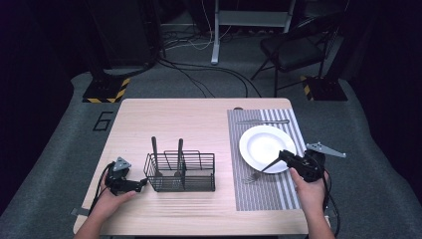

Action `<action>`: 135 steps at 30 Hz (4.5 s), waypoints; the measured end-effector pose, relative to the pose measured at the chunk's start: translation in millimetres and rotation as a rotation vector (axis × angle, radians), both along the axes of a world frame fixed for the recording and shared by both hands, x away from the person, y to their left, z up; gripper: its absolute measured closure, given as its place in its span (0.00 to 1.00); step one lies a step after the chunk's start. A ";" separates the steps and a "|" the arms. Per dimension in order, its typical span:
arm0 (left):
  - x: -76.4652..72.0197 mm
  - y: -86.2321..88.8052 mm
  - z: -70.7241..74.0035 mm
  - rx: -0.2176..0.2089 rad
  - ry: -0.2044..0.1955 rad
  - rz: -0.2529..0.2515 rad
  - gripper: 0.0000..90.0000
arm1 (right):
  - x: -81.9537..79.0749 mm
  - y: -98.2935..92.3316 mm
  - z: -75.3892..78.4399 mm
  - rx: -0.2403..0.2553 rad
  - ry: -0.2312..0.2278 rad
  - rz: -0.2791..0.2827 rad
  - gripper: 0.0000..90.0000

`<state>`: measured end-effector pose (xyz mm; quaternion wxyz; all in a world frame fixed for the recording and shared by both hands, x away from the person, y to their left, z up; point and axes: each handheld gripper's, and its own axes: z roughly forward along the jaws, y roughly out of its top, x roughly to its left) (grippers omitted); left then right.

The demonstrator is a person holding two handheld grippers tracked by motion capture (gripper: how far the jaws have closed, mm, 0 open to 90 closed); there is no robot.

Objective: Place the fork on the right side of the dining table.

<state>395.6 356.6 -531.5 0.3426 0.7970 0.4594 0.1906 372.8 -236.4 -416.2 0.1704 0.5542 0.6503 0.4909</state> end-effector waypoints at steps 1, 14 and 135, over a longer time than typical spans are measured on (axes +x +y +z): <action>0.0 0.0 0.0 0.001 0.000 0.000 0.00 | 0.0 -2.4 -2.2 0.006 0.004 -0.006 0.85; 0.1 0.1 0.0 0.000 0.000 -0.001 0.00 | -2.1 -16.9 -15.9 0.028 0.032 -0.044 0.85; 0.0 -0.2 0.0 0.000 0.001 0.004 0.00 | 6.2 19.6 -46.8 -0.127 0.075 0.126 0.42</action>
